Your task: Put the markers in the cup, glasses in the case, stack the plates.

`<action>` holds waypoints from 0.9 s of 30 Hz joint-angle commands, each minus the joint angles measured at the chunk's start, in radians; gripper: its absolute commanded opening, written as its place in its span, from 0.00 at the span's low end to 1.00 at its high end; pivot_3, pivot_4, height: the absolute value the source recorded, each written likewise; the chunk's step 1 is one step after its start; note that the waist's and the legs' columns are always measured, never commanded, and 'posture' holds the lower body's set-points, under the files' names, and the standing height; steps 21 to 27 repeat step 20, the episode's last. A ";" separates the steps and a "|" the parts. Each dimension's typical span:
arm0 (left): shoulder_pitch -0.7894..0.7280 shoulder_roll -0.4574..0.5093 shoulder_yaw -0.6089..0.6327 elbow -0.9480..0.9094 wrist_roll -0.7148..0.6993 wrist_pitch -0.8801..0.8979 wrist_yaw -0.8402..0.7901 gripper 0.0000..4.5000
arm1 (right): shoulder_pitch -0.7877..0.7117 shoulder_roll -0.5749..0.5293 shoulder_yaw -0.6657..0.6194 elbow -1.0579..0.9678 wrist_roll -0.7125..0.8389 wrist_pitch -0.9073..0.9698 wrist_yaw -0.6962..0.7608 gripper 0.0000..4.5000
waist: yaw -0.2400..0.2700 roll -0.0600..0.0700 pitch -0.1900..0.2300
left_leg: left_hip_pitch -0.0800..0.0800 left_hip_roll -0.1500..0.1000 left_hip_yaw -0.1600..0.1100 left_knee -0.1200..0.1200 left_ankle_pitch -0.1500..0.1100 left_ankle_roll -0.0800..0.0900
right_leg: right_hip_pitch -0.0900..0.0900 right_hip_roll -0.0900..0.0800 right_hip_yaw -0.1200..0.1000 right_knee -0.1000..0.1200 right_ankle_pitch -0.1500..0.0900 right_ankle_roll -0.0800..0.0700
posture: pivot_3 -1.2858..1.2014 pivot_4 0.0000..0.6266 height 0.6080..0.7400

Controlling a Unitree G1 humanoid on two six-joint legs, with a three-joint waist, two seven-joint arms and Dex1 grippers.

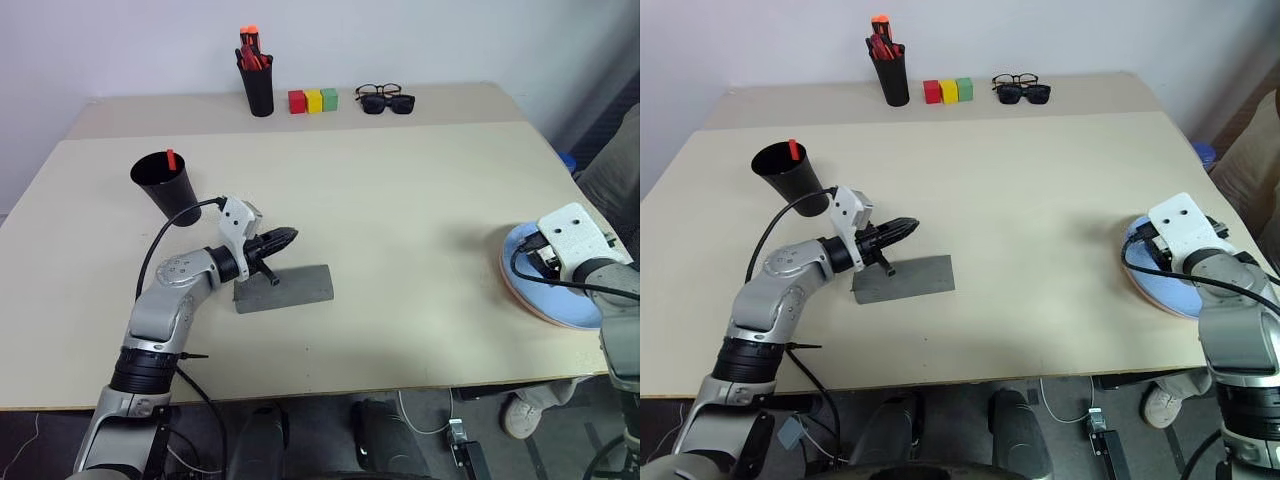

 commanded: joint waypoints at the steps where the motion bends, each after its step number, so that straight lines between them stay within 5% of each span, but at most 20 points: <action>1: 0.024 0.012 0.074 -0.049 -0.006 -0.028 0.047 0.02 | -0.087 0.019 0.013 0.006 0.032 -0.105 0.011 0.86 | -0.004 0.000 0.000 | 0.000 0.000 0.000 0.000 0.000 0.000 | 0.000 0.000 0.000 0.000 0.000 0.000 | 0.52 0.24 1.00; 6: 0.155 0.021 0.208 -0.164 -0.014 -0.026 0.160 0.02 | -0.182 0.149 0.011 0.037 0.226 -0.260 0.136 0.86 | -0.021 0.000 0.000 | 0.001 0.001 -0.001 -0.001 0.000 0.000 | 0.000 0.001 0.000 0.001 0.000 0.000 | 0.52 0.24 1.00; 15: 0.475 0.056 0.437 -0.365 0.040 -0.034 0.314 0.02 | -0.238 0.193 0.058 0.244 0.346 -0.419 0.307 0.86 | -0.018 0.000 0.000 | 0.001 0.000 -0.001 0.000 0.000 0.000 | 0.001 0.000 -0.001 0.000 0.000 0.000 | 0.52 0.24 1.00; 27: 0.540 0.048 0.454 -0.426 0.045 -0.021 0.355 0.02 | -0.306 0.212 0.099 0.383 0.333 -0.500 0.336 0.86 | -0.017 0.000 0.000 | 0.001 0.000 -0.001 0.000 0.000 0.000 | 0.001 0.000 -0.001 0.000 0.000 -0.001 | 0.52 0.24 1.00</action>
